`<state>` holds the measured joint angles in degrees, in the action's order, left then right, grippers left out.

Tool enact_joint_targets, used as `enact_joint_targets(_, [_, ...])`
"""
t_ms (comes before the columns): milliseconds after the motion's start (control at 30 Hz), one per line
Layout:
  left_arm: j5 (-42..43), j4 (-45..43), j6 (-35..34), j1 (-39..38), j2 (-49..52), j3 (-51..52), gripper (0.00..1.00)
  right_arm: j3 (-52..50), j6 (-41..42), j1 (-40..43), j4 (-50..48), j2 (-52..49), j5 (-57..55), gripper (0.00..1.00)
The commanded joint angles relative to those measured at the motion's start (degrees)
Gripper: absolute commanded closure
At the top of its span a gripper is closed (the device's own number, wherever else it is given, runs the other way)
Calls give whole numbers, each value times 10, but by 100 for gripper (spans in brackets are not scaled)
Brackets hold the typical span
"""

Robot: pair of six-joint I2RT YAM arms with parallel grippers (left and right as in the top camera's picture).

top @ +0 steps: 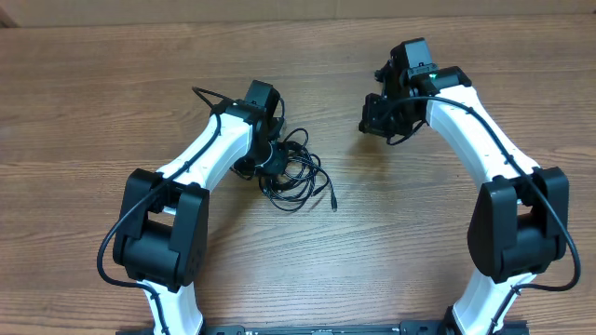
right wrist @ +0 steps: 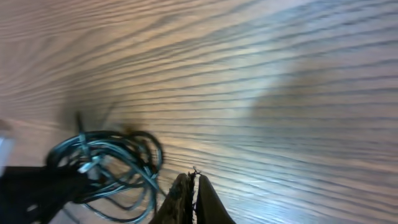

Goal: Untangle cables
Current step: 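Pull the held cables apart, left gripper left and right gripper right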

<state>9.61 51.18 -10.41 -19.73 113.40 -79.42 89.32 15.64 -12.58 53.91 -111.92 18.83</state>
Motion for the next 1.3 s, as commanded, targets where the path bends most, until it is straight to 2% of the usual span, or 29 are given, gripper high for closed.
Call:
enact_joint_targets(0, [-3,0,9,5,-6,7,96,10,-5,-3,0,7,27,83])
enact_joint_targets(133, [63,-4,46,6,-6,7,96,7,7,-19,-2,7,77,59])
enact_joint_targets(233, [139,-6,83,7,-6,7,96,7,23,-38,-4,3,76,54])
enact_joint_targets(333, [206,-6,120,6,-6,7,96,7,28,-58,-16,-4,76,54])
enact_joint_targets(533, [221,-2,127,6,-6,7,96,7,87,-93,-29,-34,15,54])
enact_joint_targets(600, [219,0,127,6,-6,7,96,7,86,-103,-28,-48,-16,61])
enact_joint_targets(633, [219,-1,127,6,-6,7,96,7,86,-103,-28,-53,-25,79])
enact_joint_targets(667, [219,-1,127,6,-6,7,95,7,86,-103,-28,-54,-27,90])
enact_joint_targets(700, [216,-2,126,6,-6,7,95,7,86,-103,-29,-56,-30,96])
enact_joint_targets(733, [208,-2,126,6,-6,7,86,7,86,-103,-30,-57,-40,96])
enact_joint_targets(833, [200,0,126,6,-6,7,69,7,86,-102,-31,-58,-54,96])
enact_joint_targets(1000, [200,11,126,6,-6,7,57,7,86,-102,-31,-58,-60,96])
enact_joint_targets(1133, [199,22,126,6,-6,7,55,7,86,-102,-35,-58,-60,96])
enact_joint_targets(1267, [183,34,126,6,-6,7,66,7,86,-102,-35,-58,-60,96])
